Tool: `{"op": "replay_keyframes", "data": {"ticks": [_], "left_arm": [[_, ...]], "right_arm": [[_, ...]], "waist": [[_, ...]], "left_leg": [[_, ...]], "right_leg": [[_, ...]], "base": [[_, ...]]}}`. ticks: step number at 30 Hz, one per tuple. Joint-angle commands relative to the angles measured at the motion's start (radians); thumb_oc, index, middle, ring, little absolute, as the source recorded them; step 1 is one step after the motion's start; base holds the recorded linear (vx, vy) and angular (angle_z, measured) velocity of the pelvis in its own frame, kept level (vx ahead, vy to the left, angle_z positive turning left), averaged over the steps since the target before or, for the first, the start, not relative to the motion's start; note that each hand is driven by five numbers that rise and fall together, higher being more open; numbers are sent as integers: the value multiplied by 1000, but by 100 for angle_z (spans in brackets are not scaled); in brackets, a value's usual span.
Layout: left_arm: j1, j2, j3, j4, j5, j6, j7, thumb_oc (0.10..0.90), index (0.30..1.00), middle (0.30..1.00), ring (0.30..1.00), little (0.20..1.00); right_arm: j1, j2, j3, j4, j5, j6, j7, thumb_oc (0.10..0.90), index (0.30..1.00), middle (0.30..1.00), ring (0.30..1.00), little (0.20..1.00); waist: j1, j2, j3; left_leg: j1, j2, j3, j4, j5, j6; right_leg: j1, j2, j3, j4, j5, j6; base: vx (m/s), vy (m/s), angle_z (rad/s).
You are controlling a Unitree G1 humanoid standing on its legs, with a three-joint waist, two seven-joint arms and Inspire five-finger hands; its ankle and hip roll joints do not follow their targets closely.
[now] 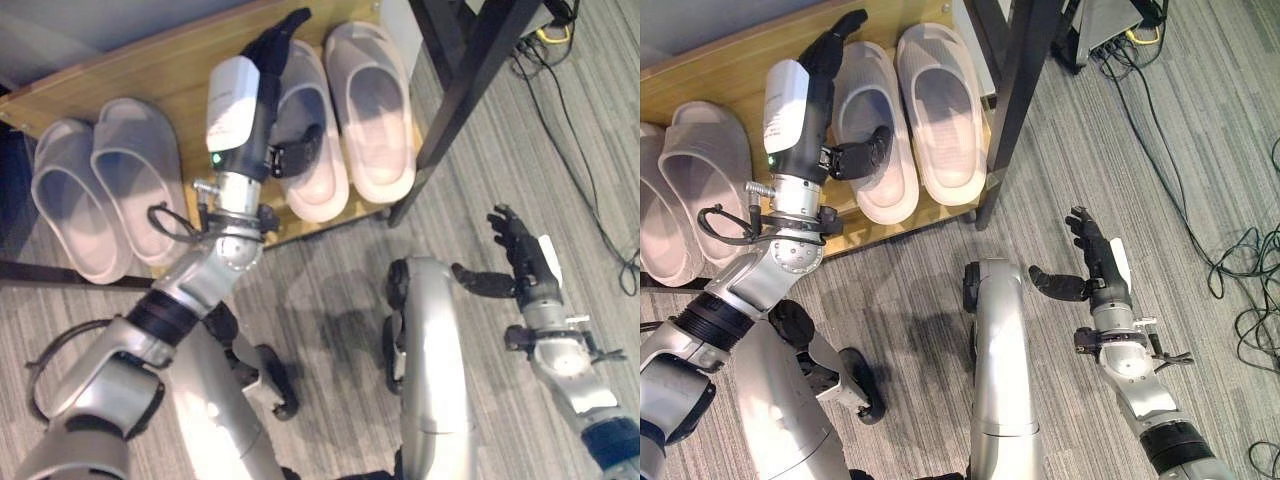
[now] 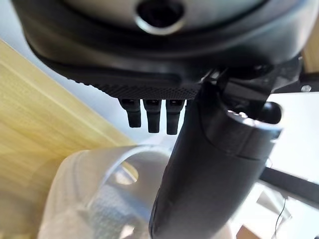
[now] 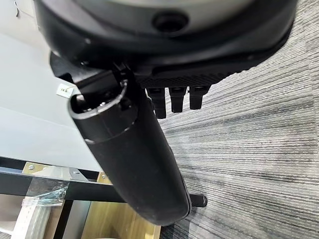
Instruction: Arrange the slippers neatly on the shoe rack.
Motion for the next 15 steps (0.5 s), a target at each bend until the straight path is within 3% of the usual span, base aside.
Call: {"op": "replay_keyframes", "data": {"ticks": [1, 9, 15], "left_arm": [[-61, 3, 105, -108, 54, -84, 91, 800, 900, 900, 900, 900], [63, -1, 207, -302, 68, -111, 135, 800, 900, 900, 900, 900], [178, -43, 269, -431, -46, -174, 94, 800, 900, 900, 900, 900]], "right_arm": [[-78, -7, -77, -51, -37, -99, -44, 800, 900, 900, 900, 900], [-49, 8, -88, -74, -60, -94, -61, 800, 900, 900, 900, 900], [-24, 31, -112, -77, -75, -85, -83, 800, 900, 900, 900, 900]], "waist": [[23, -45, -35], [36, -34, -35], [45, -26, -35]], "left_leg": [[-18, -31, -15, -46, 14, 33], [-18, -35, -11, -45, 11, 35], [-18, -39, -10, -45, 11, 40]], "right_leg": [[79, -114, 59, 78, -94, 20], [79, -119, 57, 82, -94, 22], [79, -115, 64, 80, -90, 24]], "base": [[0, 0, 0], [0, 0, 0], [0, 0, 0]]}}
